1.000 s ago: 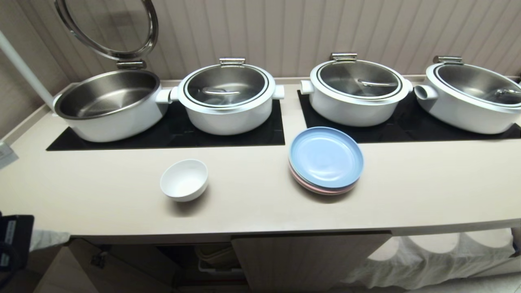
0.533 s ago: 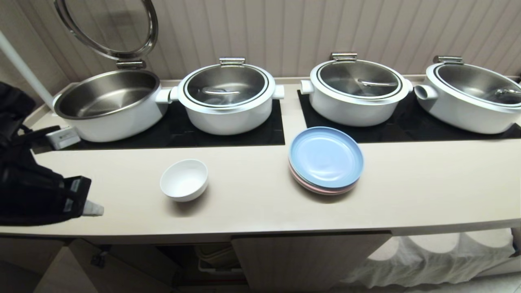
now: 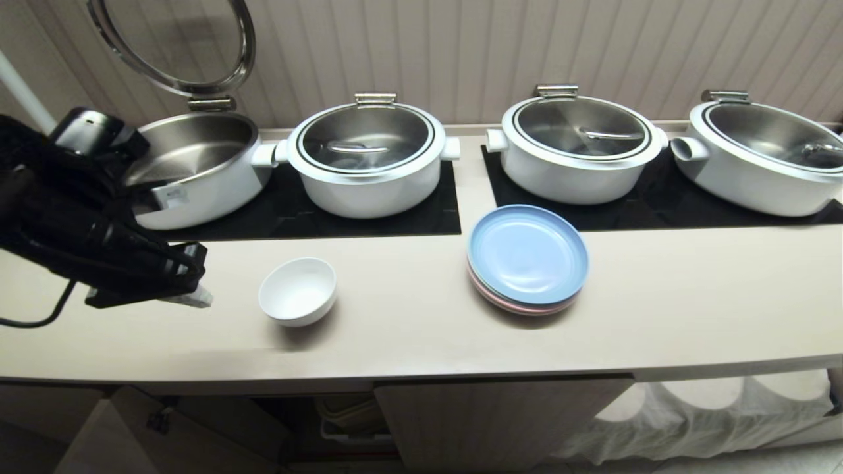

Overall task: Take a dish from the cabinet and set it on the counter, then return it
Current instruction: Pick up the bowl from the table

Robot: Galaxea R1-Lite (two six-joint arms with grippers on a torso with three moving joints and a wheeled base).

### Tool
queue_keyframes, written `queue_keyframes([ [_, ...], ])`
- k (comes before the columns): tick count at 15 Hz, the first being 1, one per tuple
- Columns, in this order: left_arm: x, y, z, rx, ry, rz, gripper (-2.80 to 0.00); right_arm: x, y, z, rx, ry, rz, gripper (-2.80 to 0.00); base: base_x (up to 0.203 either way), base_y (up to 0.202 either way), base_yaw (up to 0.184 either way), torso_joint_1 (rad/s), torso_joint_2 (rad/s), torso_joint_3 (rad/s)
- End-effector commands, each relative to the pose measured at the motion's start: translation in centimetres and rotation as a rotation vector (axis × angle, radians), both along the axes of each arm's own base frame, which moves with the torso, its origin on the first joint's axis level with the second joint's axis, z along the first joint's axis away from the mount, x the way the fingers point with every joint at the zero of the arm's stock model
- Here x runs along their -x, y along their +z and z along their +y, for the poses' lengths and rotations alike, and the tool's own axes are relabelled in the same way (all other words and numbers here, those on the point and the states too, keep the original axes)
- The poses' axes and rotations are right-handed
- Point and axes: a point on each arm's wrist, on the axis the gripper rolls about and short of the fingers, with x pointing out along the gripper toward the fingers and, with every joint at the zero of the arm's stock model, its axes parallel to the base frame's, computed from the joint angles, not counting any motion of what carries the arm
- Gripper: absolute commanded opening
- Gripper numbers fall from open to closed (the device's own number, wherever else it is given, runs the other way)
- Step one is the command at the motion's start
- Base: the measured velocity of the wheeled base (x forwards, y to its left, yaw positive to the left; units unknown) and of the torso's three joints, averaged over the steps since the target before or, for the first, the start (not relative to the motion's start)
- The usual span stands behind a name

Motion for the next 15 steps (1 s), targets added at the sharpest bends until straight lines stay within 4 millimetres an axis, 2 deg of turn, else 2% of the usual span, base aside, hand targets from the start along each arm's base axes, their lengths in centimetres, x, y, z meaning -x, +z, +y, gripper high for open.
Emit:
queue_keyframes([
  [1, -2.2, -0.8, -0.1, 0.0, 0.0, 0.032, -2.8, 0.0, 0.0, 0.0, 0.0, 0.0, 0.001, -2.8, 0.0, 0.0, 0.0, 0.0, 0.0, 0.0],
  [2, -2.4, -0.8, -0.1, 0.0, 0.0, 0.031, 0.0, 0.0, 0.0, 0.0, -0.002, 0.0, 0.001, -2.8, 0.0, 0.0, 0.0, 0.0, 0.0, 0.0],
  [9, -3.1, -0.9, -0.1, -0.001, -0.002, 0.021, 0.0, 0.0, 0.0, 0.0, -0.002, 0.0, 0.001, -2.8, 0.0, 0.0, 0.0, 0.0, 0.0, 0.0],
  [15, -4.8, -1.5, -0.8, 0.033, -0.04, 0.026, 0.0, 0.0, 0.0, 0.0, 0.0, 0.0, 0.001, -2.8, 0.0, 0.0, 0.0, 0.0, 0.0, 0.0],
])
